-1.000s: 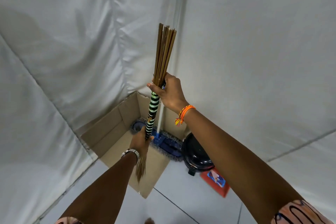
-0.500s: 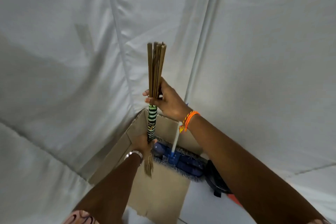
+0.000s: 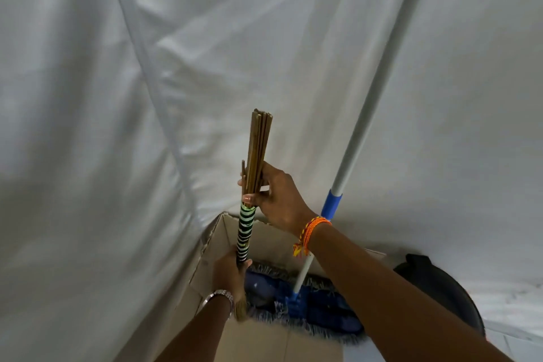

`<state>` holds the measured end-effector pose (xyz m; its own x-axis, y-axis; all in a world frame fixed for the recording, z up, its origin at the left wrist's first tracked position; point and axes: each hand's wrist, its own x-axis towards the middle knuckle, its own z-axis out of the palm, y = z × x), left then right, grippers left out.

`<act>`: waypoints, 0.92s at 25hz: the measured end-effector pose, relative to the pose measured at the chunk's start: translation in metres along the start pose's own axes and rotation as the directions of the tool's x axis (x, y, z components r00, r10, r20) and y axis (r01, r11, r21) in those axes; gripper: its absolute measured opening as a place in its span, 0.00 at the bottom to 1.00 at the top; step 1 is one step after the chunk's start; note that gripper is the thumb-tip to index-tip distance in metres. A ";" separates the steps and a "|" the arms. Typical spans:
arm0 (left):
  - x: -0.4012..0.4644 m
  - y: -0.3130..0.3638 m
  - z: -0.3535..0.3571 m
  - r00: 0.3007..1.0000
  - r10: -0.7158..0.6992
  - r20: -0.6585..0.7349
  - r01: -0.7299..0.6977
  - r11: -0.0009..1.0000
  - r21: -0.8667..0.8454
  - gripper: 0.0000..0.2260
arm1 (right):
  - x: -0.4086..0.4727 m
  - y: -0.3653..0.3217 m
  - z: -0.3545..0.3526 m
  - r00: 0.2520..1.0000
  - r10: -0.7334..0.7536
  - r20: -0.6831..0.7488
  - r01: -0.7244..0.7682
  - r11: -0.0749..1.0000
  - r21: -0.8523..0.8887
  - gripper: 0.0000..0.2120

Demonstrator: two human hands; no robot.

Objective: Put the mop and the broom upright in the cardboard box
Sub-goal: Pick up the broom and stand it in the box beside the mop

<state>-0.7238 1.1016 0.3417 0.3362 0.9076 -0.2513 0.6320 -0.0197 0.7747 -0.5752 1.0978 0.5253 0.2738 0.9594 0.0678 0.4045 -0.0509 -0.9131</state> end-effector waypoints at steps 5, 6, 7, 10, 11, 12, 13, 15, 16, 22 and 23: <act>0.037 -0.055 0.036 0.987 -0.096 -0.130 0.101 0.994 0.033 0.09 | 0.033 0.058 0.034 0.998 -0.020 0.060 0.025 0.995 -0.093 0.21; 0.047 -0.073 0.045 0.980 -0.138 -0.146 0.147 0.988 0.053 0.10 | 0.040 0.075 0.046 0.997 -0.035 0.074 0.044 0.992 -0.120 0.21; 0.068 -0.099 0.057 0.970 -0.165 -0.180 0.178 0.982 0.061 0.10 | 0.052 0.096 0.062 0.995 -0.061 0.078 0.074 0.980 -0.183 0.20; 0.101 -0.123 0.068 0.963 -0.165 -0.212 0.173 0.985 0.020 0.12 | 0.074 0.113 0.078 0.993 -0.097 0.069 0.113 0.949 -0.295 0.19; 0.110 -0.126 0.073 0.963 -0.172 -0.207 0.173 0.985 -0.013 0.13 | 0.081 0.115 0.081 0.991 -0.124 0.046 0.132 0.941 -0.311 0.19; 0.127 -0.127 0.084 0.959 -0.187 -0.215 0.177 0.982 -0.064 0.14 | 0.093 0.128 0.083 0.988 -0.152 0.002 0.143 0.926 -0.350 0.19; 0.140 -0.125 0.092 0.953 -0.223 -0.208 0.205 0.973 -0.103 0.15 | 0.102 0.133 0.081 0.984 -0.175 -0.039 0.148 0.914 -0.377 0.19; 0.155 -0.136 0.103 0.933 -0.299 -0.200 0.267 0.948 -0.173 0.16 | 0.109 0.144 0.092 0.981 -0.179 -0.067 0.142 0.917 -0.372 0.18; 0.156 -0.138 0.105 0.920 -0.337 -0.202 0.296 0.932 -0.208 0.15 | 0.107 0.143 0.094 0.980 -0.188 -0.068 0.150 0.915 -0.375 0.18; 0.189 -0.158 0.112 0.904 -0.375 -0.204 0.308 0.905 -0.294 0.16 | 0.127 0.155 0.108 0.981 -0.178 -0.080 0.125 0.888 -0.443 0.18; 0.190 -0.162 0.114 0.909 -0.366 -0.199 0.307 0.911 -0.274 0.17 | 0.129 0.157 0.108 0.980 -0.175 -0.091 0.117 0.887 -0.446 0.20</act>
<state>-0.6827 1.2296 0.1022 -0.0652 0.9157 -0.3966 0.4881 0.3759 0.7877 -0.5710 1.2437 0.3472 0.2773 0.9242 0.2626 0.7803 -0.0572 -0.6228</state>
